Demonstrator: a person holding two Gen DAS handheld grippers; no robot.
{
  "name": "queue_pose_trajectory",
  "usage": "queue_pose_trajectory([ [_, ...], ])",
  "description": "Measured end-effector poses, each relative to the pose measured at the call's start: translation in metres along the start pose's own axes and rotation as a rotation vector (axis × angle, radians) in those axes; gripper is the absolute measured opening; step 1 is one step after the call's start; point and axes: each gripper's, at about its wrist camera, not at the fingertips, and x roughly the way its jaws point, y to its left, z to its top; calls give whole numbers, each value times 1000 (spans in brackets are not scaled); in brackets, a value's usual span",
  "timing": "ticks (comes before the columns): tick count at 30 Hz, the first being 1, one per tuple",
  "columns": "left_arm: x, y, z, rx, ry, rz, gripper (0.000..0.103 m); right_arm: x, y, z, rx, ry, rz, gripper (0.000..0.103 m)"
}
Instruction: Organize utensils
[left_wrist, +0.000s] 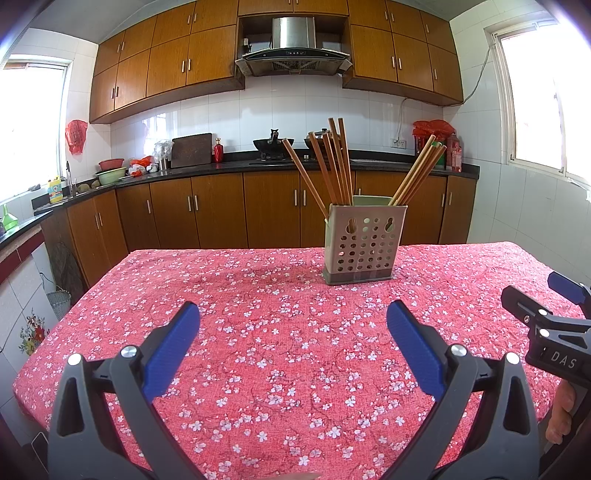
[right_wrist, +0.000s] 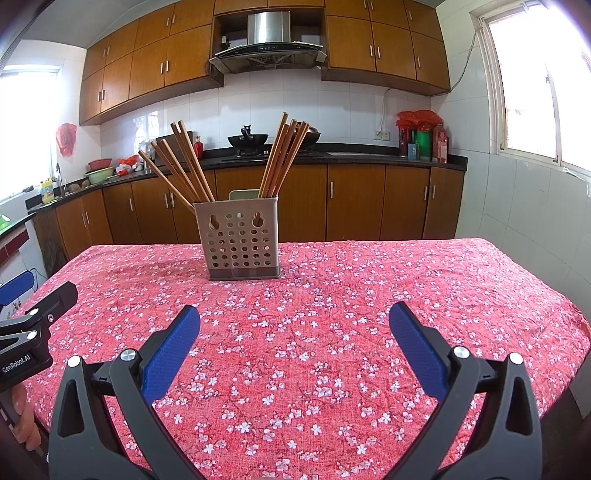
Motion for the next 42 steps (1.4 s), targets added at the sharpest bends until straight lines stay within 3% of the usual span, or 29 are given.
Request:
queue_pose_trajectory([
  [42,2,4,-5,3,5,-3,99,0,-2,0,2,3,1,101],
])
